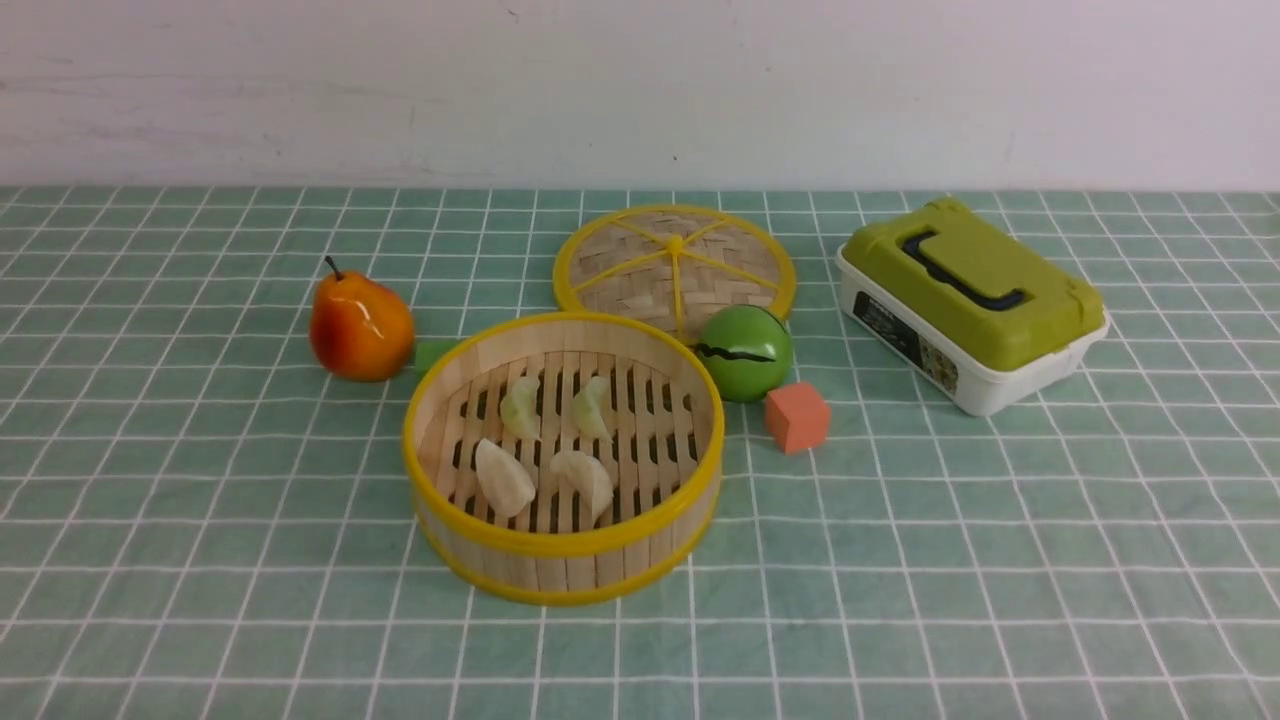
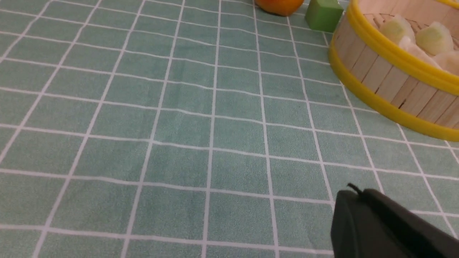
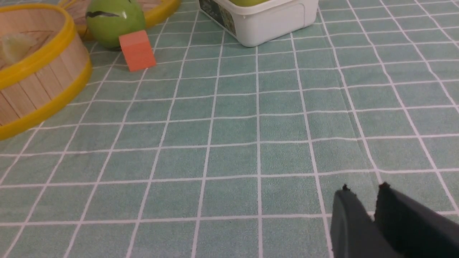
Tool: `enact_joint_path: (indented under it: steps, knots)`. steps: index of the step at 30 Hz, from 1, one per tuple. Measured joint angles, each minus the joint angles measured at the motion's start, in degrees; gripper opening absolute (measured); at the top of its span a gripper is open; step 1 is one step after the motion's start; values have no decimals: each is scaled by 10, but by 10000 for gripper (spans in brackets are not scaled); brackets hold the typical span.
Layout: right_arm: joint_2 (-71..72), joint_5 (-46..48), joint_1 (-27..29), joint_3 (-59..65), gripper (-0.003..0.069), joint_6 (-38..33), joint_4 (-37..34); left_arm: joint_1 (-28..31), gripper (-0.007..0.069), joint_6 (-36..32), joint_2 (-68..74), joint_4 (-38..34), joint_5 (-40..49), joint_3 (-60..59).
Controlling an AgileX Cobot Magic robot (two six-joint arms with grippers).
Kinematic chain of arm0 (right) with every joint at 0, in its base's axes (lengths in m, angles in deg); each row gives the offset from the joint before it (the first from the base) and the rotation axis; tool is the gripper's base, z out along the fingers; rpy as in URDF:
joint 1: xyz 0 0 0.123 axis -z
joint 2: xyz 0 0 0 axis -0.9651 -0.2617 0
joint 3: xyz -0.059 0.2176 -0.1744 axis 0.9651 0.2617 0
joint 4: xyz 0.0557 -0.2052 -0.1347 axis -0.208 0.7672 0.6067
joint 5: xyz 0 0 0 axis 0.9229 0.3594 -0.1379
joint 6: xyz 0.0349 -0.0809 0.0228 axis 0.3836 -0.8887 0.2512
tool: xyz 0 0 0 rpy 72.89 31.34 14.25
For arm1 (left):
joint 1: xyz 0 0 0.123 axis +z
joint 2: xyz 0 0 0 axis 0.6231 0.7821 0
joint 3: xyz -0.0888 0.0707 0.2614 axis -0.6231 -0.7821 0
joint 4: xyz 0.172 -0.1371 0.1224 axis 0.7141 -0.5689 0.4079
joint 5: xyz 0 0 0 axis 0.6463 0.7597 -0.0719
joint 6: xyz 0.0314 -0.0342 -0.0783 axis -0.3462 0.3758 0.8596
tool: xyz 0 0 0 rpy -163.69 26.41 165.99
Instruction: Put the dumplings into the steamer on the table with the blue tablecloth.
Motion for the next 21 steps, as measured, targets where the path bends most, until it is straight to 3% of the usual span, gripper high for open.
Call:
enact_joint_path:
  steps: [21]
  knots:
    - [0, 0, 0, 0, 147, 0, 0, 0, -14, 0, 0, -3, 0, 0]
